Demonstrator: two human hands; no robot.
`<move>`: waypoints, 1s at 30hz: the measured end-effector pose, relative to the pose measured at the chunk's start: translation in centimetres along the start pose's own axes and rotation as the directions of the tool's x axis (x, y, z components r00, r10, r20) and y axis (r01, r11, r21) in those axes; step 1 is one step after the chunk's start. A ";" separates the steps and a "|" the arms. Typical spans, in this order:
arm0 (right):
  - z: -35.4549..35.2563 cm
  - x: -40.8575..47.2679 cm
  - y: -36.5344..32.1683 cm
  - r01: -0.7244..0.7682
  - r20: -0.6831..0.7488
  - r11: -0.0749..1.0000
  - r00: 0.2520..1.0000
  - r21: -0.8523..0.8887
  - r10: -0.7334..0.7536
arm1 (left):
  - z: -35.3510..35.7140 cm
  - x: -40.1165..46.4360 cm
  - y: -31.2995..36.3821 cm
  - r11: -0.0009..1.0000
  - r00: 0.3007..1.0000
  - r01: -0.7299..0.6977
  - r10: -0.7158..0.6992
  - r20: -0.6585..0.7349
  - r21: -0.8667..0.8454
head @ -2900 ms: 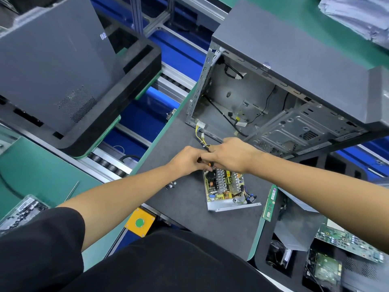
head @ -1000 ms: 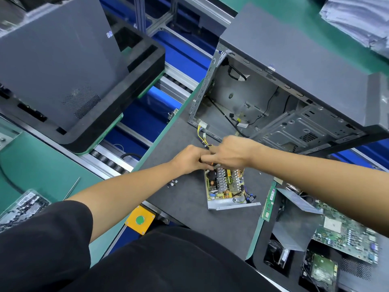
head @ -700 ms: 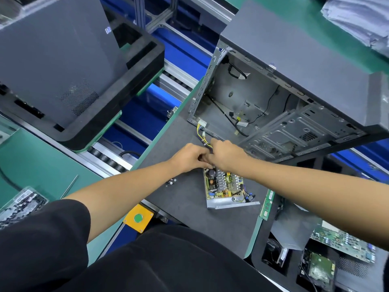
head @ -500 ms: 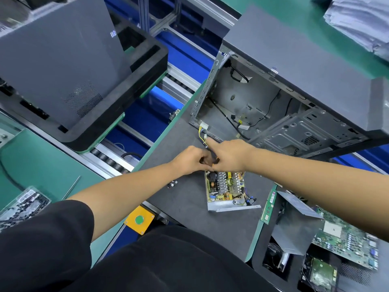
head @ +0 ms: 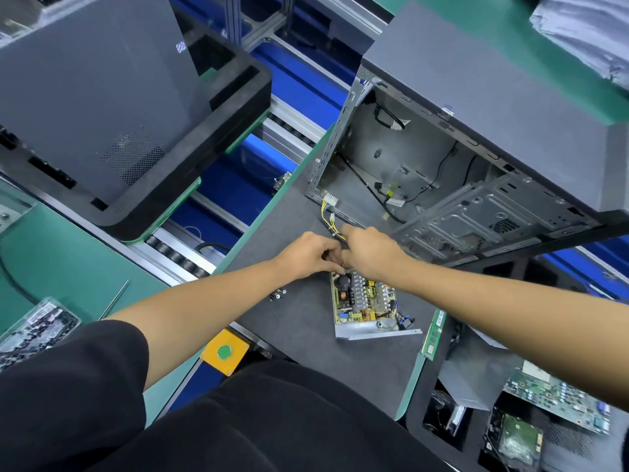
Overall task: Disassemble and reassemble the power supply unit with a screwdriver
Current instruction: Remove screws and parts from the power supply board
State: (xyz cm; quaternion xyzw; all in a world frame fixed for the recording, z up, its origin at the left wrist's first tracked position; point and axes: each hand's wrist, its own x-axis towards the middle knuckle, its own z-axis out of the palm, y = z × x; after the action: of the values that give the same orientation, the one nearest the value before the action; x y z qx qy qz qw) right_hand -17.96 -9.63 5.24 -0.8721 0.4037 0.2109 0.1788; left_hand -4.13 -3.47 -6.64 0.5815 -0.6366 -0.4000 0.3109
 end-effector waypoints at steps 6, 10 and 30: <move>-0.7 -0.4 0.0 0.029 0.039 0.999 0.999 -0.033 -0.028 | 0.0 -0.1 0.1 0.999 0.999 -0.034 0.035 -0.015 0.022; -2.9 -0.1 1.3 0.554 0.234 0.648 0.824 -0.522 -0.516 | 0.0 -0.2 0.3 0.998 0.999 -0.053 0.053 0.007 0.033; -0.7 -0.7 0.6 0.185 -0.010 0.942 0.981 -0.279 -0.195 | -0.3 -0.2 0.4 0.997 0.999 -0.043 0.042 0.028 0.061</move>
State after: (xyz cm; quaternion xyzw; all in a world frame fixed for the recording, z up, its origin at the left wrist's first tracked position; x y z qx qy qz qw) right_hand -18.70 -9.94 6.12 -0.9272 0.2877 0.2304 0.0670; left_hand -4.01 -3.29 -6.16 0.5717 -0.6650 -0.3812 0.2927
